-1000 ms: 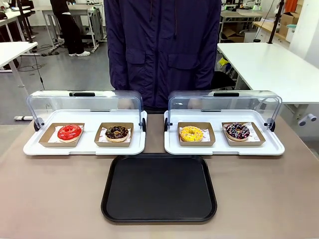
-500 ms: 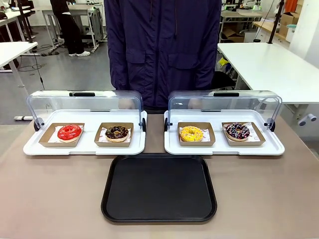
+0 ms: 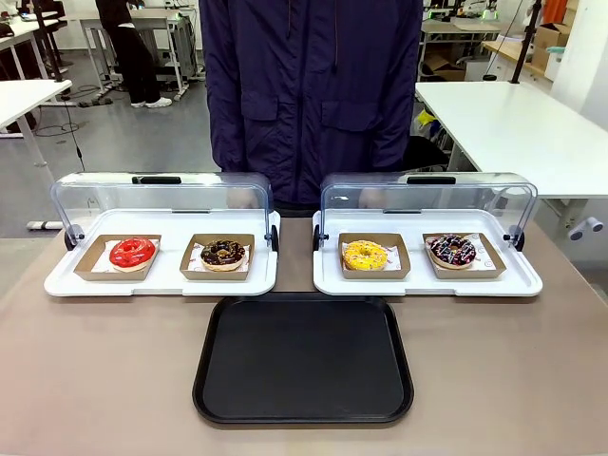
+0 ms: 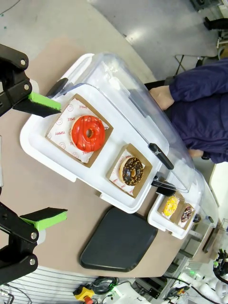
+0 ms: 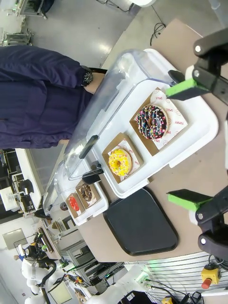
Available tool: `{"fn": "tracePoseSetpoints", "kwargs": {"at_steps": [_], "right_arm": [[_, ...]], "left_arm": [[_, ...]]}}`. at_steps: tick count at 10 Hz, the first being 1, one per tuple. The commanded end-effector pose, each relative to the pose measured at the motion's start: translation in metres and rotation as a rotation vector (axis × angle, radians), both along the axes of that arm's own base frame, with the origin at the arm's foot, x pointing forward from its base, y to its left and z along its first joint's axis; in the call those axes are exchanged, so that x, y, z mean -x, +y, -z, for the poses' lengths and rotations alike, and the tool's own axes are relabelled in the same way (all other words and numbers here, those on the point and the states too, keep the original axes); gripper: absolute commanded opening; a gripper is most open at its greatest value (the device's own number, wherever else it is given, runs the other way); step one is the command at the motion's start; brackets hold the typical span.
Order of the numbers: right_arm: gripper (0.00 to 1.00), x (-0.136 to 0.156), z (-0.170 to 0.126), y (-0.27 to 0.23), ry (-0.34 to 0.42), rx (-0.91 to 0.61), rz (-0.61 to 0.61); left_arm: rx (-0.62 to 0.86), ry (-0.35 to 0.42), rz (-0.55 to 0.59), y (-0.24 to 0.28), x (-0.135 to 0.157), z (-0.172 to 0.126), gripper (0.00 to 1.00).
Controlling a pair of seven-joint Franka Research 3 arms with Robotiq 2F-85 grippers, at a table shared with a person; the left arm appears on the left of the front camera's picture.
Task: Move the fourth donut from the left to the tray.
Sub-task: Pick up the Paper togo box containing the Donut indicated by the person and place it on the Handle tray.
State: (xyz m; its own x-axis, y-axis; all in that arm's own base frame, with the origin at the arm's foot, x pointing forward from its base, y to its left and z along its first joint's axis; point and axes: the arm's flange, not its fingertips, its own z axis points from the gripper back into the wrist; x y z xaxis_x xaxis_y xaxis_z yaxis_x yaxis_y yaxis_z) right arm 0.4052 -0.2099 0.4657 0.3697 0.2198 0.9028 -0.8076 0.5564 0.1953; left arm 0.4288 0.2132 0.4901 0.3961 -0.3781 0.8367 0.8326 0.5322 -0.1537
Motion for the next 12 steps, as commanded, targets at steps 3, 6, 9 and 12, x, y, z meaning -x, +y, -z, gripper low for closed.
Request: {"fn": "tracePoseSetpoints", "kwargs": {"at_steps": [3, 6, 9, 12], "right_arm": [[1.00, -0.0001, -0.0011, 0.0007, -0.011, -0.004, -0.006], [1.00, -0.0001, -0.0011, 0.0007, -0.011, -0.004, -0.006], [1.00, -0.0001, -0.0011, 0.0007, -0.011, -0.004, -0.006], [1.00, -0.0001, -0.0011, 0.0007, -0.011, -0.004, -0.006]], "left_arm": [[0.005, -0.004, 0.004, -0.0005, 0.0000, -0.0004, 1.00], [0.005, -0.004, 0.004, -0.0005, 0.0000, -0.0004, 1.00], [0.005, -0.004, 0.004, -0.0005, 0.0000, -0.0004, 1.00], [0.005, -0.004, 0.004, -0.0005, 0.0000, -0.0004, 1.00]]}}
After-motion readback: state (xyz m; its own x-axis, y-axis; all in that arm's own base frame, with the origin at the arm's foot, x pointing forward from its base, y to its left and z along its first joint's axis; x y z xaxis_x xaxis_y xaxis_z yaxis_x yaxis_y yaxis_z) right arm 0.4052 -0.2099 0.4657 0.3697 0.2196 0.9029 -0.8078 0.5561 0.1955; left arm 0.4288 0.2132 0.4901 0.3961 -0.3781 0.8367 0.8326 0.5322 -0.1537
